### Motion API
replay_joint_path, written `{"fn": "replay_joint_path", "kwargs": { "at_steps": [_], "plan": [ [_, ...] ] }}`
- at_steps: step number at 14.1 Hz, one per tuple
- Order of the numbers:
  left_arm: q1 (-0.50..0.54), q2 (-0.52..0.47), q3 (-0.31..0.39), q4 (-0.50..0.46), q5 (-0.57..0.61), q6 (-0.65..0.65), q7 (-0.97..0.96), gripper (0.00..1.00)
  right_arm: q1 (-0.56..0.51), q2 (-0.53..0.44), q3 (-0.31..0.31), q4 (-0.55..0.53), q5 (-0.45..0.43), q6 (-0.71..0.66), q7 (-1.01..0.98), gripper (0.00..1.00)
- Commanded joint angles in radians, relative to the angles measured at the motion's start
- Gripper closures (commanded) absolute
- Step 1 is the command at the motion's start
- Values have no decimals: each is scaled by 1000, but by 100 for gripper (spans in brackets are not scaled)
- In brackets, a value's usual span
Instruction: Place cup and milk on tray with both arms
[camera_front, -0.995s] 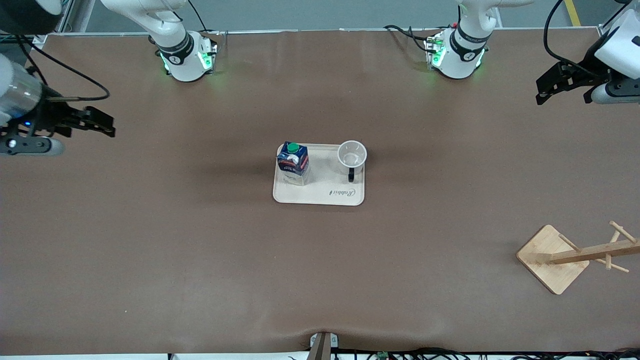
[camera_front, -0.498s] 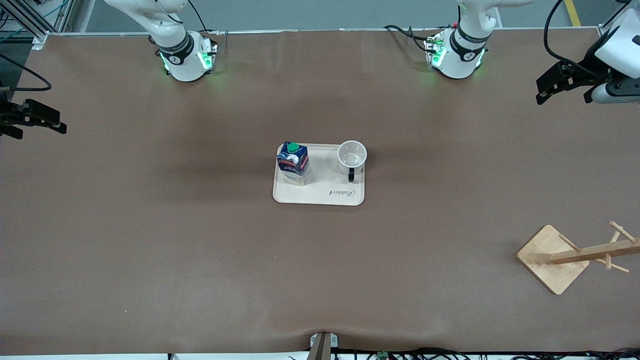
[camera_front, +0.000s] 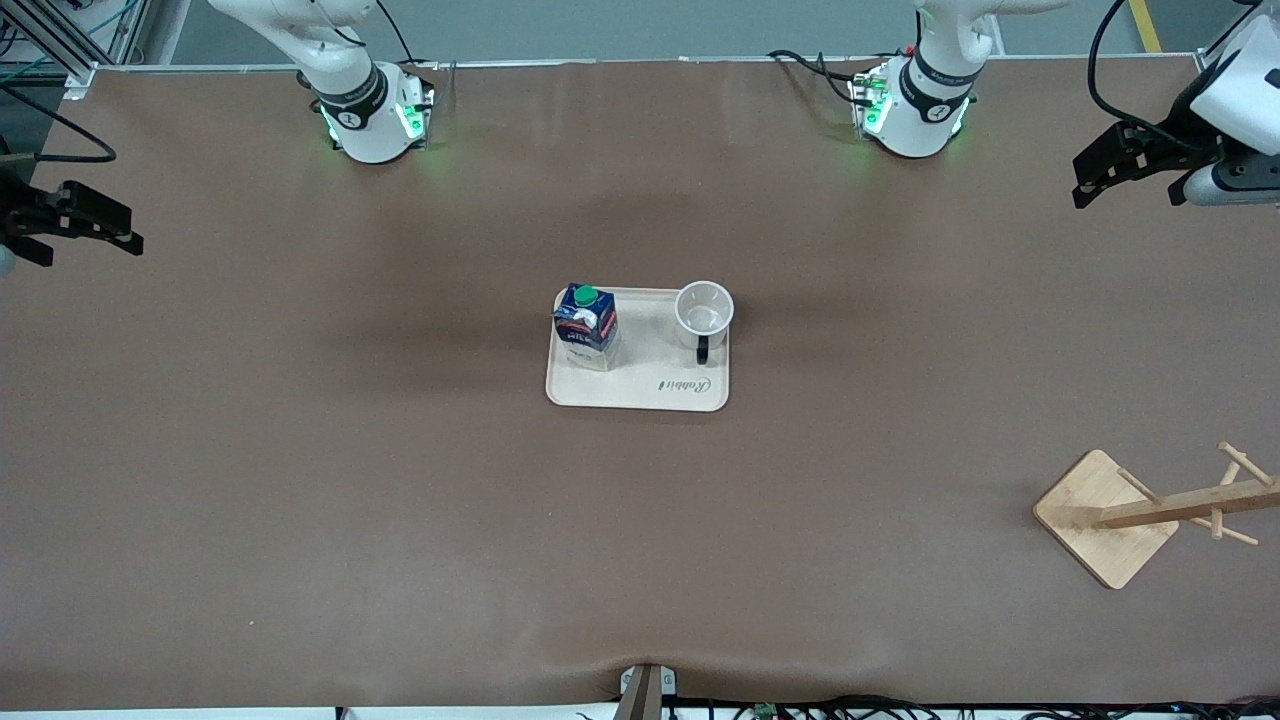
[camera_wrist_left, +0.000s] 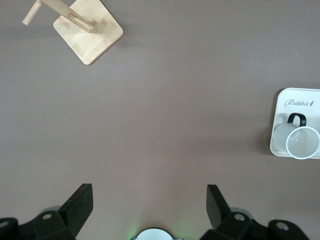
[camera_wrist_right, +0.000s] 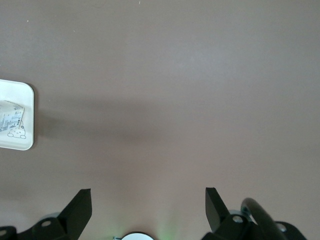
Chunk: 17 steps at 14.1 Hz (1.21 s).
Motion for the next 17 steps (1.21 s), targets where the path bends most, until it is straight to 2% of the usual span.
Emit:
{"fn": "replay_joint_path", "kwargs": {
  "at_steps": [1, 17],
  "plan": [
    [-1, -2, 6, 2, -13, 0, 21, 0, 12, -31, 4, -43, -8, -7, 99, 0],
    [13, 18, 6, 32, -4, 28, 20, 0, 14, -26, 4, -45, -8, -35, 101, 0]
  ]
}}
